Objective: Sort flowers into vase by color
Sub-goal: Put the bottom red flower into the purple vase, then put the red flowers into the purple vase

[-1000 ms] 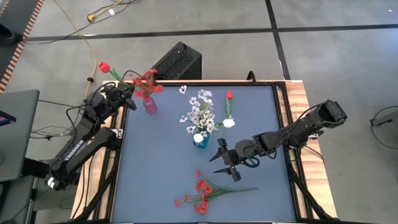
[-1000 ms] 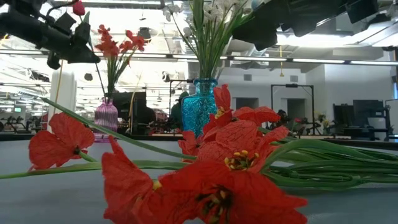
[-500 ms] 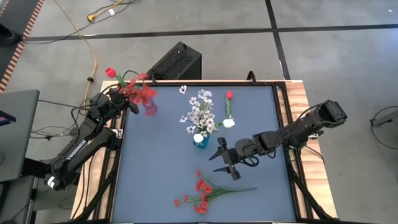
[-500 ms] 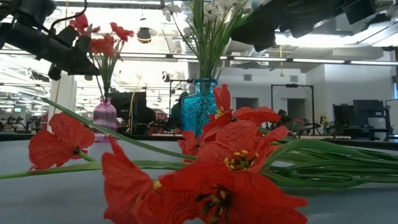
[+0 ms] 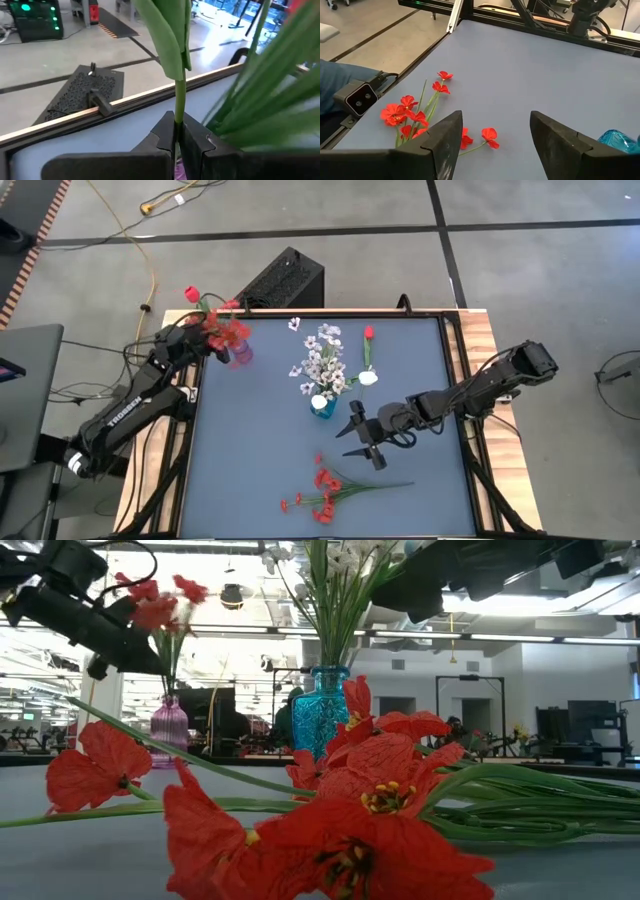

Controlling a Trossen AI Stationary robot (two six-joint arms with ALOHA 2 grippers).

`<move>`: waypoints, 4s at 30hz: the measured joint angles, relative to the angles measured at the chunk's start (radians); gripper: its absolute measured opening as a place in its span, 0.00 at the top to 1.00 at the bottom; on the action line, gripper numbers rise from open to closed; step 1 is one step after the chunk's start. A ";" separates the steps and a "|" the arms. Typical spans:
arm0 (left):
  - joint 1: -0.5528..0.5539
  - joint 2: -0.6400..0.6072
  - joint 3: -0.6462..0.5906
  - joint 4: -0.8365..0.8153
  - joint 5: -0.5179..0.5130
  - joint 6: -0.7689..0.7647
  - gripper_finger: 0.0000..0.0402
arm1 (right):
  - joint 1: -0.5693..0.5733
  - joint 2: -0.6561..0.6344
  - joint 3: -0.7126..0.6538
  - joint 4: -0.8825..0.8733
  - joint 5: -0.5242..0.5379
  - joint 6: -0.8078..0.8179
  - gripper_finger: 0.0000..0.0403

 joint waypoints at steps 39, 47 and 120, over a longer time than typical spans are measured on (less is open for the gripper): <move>-0.069 0.077 0.009 -0.049 -0.052 0.012 0.59 | 0.001 0.000 0.000 -0.016 0.001 0.025 0.36; -0.069 0.076 0.096 -0.157 -0.064 0.026 0.59 | 0.001 0.000 0.000 -0.016 0.001 0.026 0.36; -1.516 0.766 0.212 0.472 -0.305 -0.123 0.59 | 0.472 -0.023 0.045 -0.236 0.224 0.343 0.37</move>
